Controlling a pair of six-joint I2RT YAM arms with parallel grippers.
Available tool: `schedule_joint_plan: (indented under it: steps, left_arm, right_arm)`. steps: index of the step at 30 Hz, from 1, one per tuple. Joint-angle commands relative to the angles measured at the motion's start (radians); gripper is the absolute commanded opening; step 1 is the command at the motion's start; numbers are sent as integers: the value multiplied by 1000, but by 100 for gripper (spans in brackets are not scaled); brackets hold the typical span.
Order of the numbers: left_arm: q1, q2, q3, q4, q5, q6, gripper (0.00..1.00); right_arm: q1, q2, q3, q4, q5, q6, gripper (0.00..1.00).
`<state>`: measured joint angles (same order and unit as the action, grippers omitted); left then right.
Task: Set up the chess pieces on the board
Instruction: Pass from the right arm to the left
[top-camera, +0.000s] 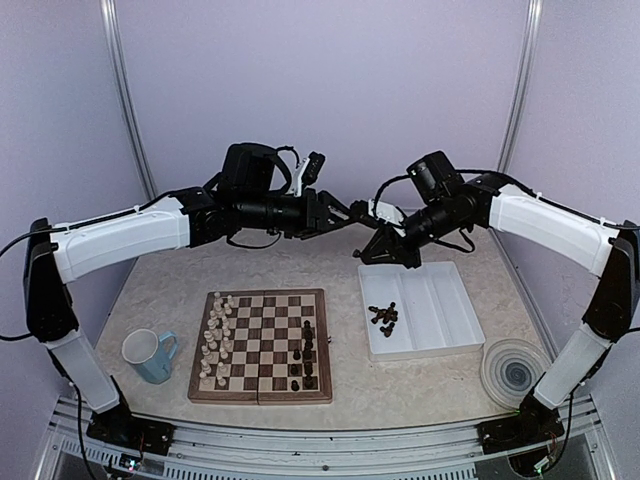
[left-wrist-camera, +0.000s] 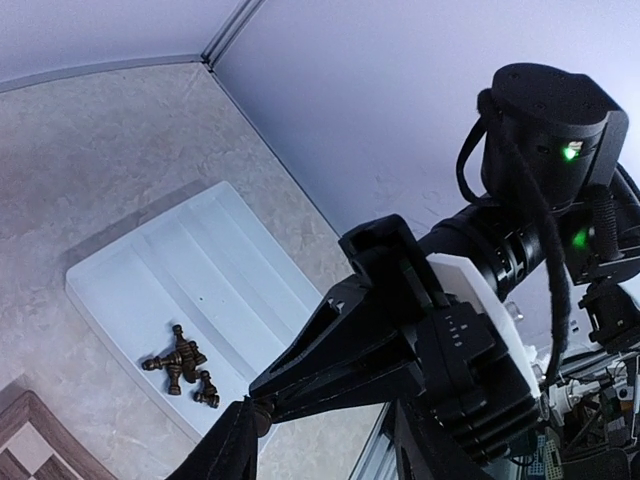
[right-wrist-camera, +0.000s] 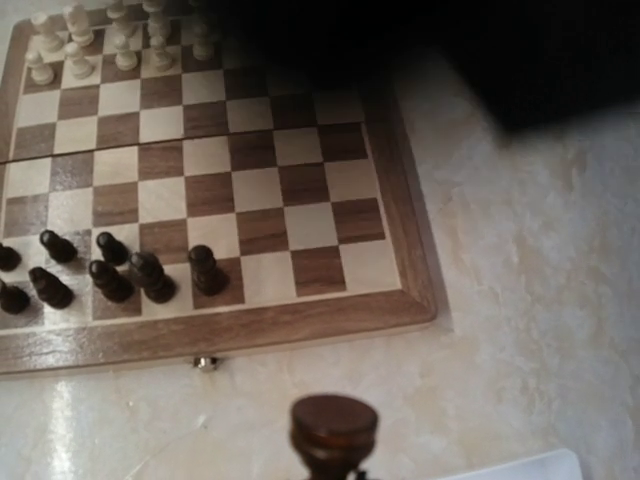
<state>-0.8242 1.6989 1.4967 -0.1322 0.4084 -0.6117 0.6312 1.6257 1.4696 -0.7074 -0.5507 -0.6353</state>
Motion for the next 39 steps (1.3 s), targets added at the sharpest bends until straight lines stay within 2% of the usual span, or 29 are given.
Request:
schedule_joint_plan:
  steps: [1,14,17,21,26,32,36,39]
  left_arm:
    - [-16,35,1,10,38,-15,47]
    - [-16,67,0,-24,29,3,43]
    - [-19,84,10,-24,52,4,39]
    - [-19,99,16,-23,76,3,29]
    - [-20,108,15,-29,82,6,27]
    - [-19,110,7,-12,92,13,16]
    - [-17,104,-20,46,102,16,10]
    - [-13,74,-69,150,96,-3,7]
  right_arm:
    - [27,-7,45,-33,43,-3,8]
    - [35,-9,96,-56,37,3,8]
    - [36,-8,95,-56,38,4,8]
    - [35,-7,95,-55,42,6,9]
    - [36,-7,96,-51,41,6,9]
    - [38,-3,100,-53,44,5,9]
    - [30,-4,117,-51,11,31,17]
    - [-62,-40,132,-6,-143,95,30]
